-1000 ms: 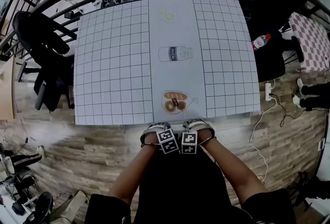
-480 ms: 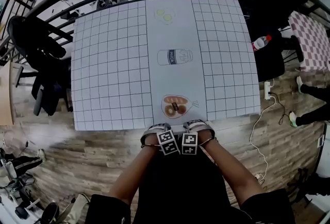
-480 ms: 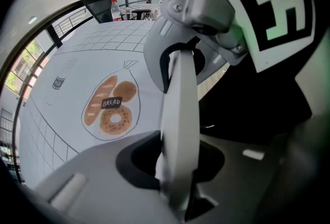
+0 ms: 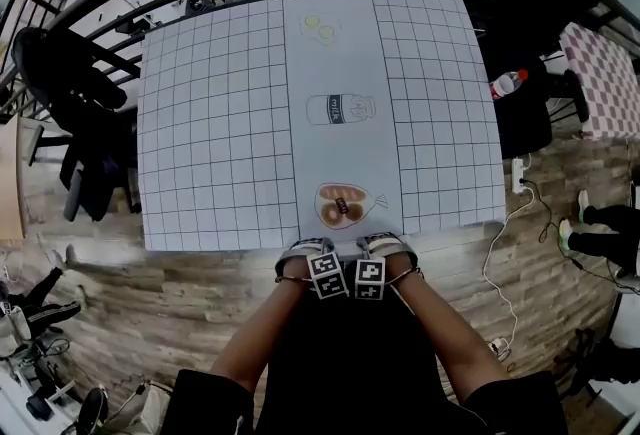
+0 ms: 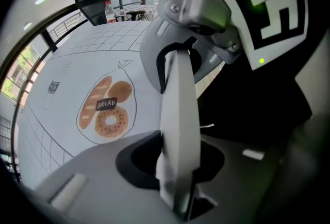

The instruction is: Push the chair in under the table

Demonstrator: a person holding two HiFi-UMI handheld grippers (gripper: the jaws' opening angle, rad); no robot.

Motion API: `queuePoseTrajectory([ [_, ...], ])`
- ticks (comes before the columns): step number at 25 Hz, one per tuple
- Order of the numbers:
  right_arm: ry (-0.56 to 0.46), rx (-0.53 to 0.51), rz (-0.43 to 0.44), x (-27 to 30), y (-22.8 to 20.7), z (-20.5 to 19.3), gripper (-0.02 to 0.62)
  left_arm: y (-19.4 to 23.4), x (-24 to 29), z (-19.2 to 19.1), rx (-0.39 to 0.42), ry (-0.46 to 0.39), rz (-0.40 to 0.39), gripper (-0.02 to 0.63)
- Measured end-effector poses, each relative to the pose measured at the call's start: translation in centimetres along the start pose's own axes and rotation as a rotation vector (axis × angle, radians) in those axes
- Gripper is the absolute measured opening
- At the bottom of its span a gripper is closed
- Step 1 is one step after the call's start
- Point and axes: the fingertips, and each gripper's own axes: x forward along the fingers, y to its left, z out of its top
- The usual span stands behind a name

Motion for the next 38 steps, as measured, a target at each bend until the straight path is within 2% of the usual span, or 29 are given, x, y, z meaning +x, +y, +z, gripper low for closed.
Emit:
queuePoseTrajectory([
  [11, 0.036, -0.010, -0.009, -0.5, 0.2, 0.3, 0.092, -0.2, -0.5, 0.1, -0.027, -0.009, 0.009, 0.101],
  [16, -0.088, 0.068, -0.082, -4.4, -0.8, 2.6, 0.144, -0.5, -3.4, 1.8, -0.131, -0.115, 0.037, 0.110],
  [21, -0.158, 0.162, -0.137, -8.3, -1.2, 2.1, 0.187, -0.8, -6.3, 2.9, -0.189, -0.192, 0.086, 0.117],
  [24, -0.218, 0.258, -0.168, -10.5, -2.0, 1.7, 0.163, -0.7, -8.7, 3.8, -0.263, -0.277, 0.106, 0.115],
  [26, -0.290, 0.366, -0.192, -12.5, -2.8, 1.3, 0.166, -0.8, -10.4, 4.4, -0.340, -0.343, 0.103, 0.115],
  [29, -0.436, 0.609, -0.204, -15.8, -4.3, 0.4, 0.167, -0.3, -13.6, 5.3, -0.488, -0.470, 0.107, 0.115],
  [32, -0.613, 0.838, -0.246, -19.8, -6.0, -0.4, 0.167, 0.8, -17.9, 6.2, -0.611, -0.618, 0.154, 0.108],
  [35, -0.733, 0.930, -0.344, -23.7, -7.5, -1.1, 0.153, 2.0, -22.0, 7.5, -0.667, -0.763, 0.214, 0.098],
  [38, -0.815, 0.973, -0.421, -27.4, -9.1, -1.2, 0.133, 2.6, -25.4, 9.2, -0.662, -0.869, 0.249, 0.088],
])
